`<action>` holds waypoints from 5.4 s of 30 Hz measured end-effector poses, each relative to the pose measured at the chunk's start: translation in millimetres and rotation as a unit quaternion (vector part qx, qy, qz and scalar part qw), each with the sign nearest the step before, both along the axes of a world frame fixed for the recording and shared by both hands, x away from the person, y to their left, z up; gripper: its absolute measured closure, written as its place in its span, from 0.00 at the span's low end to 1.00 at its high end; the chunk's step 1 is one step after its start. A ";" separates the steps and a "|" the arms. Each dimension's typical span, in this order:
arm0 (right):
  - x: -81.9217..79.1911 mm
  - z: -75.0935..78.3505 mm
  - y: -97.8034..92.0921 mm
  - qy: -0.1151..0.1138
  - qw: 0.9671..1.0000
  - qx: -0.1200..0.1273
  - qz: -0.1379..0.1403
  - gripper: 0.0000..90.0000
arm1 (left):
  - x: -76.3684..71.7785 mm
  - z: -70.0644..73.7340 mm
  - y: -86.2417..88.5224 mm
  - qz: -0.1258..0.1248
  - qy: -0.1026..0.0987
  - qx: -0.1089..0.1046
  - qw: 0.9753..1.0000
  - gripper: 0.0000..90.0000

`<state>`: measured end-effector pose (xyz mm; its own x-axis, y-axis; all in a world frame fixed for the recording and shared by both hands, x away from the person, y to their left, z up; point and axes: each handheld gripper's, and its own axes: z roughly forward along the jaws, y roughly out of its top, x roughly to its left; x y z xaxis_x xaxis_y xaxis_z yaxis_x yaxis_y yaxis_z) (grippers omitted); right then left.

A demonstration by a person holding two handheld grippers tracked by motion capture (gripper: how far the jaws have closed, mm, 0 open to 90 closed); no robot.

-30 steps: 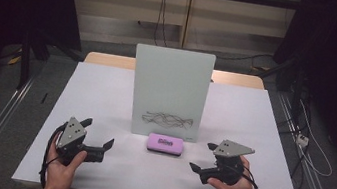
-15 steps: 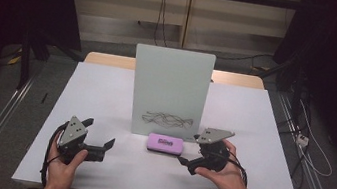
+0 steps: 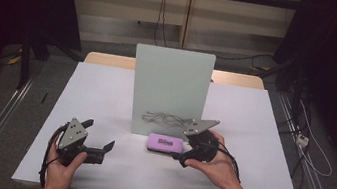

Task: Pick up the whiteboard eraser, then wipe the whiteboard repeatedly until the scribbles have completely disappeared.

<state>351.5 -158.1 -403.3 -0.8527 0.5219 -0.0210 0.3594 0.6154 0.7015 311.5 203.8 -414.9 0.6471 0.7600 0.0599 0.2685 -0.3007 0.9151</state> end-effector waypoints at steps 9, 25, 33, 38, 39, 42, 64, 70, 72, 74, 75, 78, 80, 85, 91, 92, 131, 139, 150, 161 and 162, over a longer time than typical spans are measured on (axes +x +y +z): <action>19.1 -4.7 22.5 0.017 0.998 -0.029 0.050 0.21 | 1.3 -1.3 2.0 0.003 0.005 -0.001 1.000 0.04; 40.3 -10.3 42.3 0.045 0.993 -0.066 0.092 0.29 | 2.6 -1.2 0.5 -0.005 0.005 0.001 1.000 0.04; 45.1 -14.9 50.0 0.055 0.987 -0.102 0.113 0.34 | 2.4 -1.2 1.0 -0.006 0.005 0.002 1.000 0.04; 45.1 -18.6 50.6 0.056 0.985 -0.110 0.121 0.37 | 2.6 -1.1 1.6 -0.003 0.004 0.001 1.000 0.04; 45.1 -18.6 50.6 0.056 0.985 -0.110 0.121 0.37 | 2.5 -1.0 1.6 -0.003 0.002 0.002 1.000 0.04; 46.8 -20.3 49.9 0.055 0.984 -0.117 0.124 0.39 | 2.4 -1.1 1.6 -0.001 0.004 0.000 1.000 0.04; 44.2 -19.9 50.9 0.046 0.981 -0.137 0.126 0.45 | 3.0 -1.2 2.4 0.002 0.006 0.002 1.000 0.04; 40.8 -15.1 50.5 0.042 0.983 -0.126 0.126 0.46 | 3.1 -1.4 2.5 0.004 0.006 0.001 1.000 0.04; 38.8 -13.3 49.5 0.036 0.984 -0.124 0.127 0.46 | 2.7 -1.2 2.6 0.004 0.006 0.001 1.000 0.04; 37.4 -12.3 48.9 0.035 0.984 -0.121 0.122 0.46 | 2.7 -1.2 2.7 0.004 0.006 0.002 1.000 0.04; 37.0 -11.3 48.0 0.029 0.985 -0.117 0.126 0.46 | 2.6 -1.2 2.8 0.005 0.006 0.001 1.000 0.04; 33.3 -6.4 47.3 0.019 0.986 -0.109 0.122 0.46 | 2.6 -1.3 3.1 0.005 0.006 0.001 1.000 0.04; 31.6 -3.9 47.3 0.011 0.986 -0.105 0.125 0.46 | 2.4 -1.2 3.2 0.005 0.005 0.001 1.000 0.04; 27.2 0.6 46.5 0.003 0.987 -0.105 0.123 0.46 | 2.1 -1.0 3.5 0.006 0.004 0.003 1.000 0.04; 19.9 5.3 44.0 0.002 0.990 -0.089 0.112 0.46 | 1.7 -1.5 4.2 0.006 0.006 0.002 1.000 0.04; 18.3 6.8 43.5 0.001 0.990 -0.088 0.109 0.46 | 1.5 -1.5 4.2 0.007 0.006 0.003 1.000 0.04; -7.9 16.7 -19.4 -0.064 0.998 -0.005 0.000 0.46 | 1.9 -2.3 7.6 0.015 0.014 -0.005 1.000 0.04; -11.4 16.4 -23.3 -0.071 0.997 -0.009 -0.005 0.46 | 3.0 -2.3 6.4 0.013 0.010 -0.001 1.000 0.04; -13.7 17.3 -22.0 -0.106 0.994 -0.020 -0.006 0.46 | 4.1 -4.0 9.4 0.016 0.016 -0.003 1.000 0.04; -21.4 15.5 -11.8 -0.188 0.978 -0.085 -0.014 0.46 | 1.2 -1.7 6.1 0.012 0.006 0.006 1.000 0.04; -22.7 14.9 -9.9 -0.195 0.976 -0.093 -0.013 0.46 | 2.0 -2.2 5.7 0.011 0.008 0.005 1.000 0.04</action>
<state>328.8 -167.9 -388.3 -0.7474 0.4994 -0.4381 0.1046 0.7397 0.6648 313.5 209.5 -417.0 0.6309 0.7737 0.0575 0.2906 -0.3043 0.9072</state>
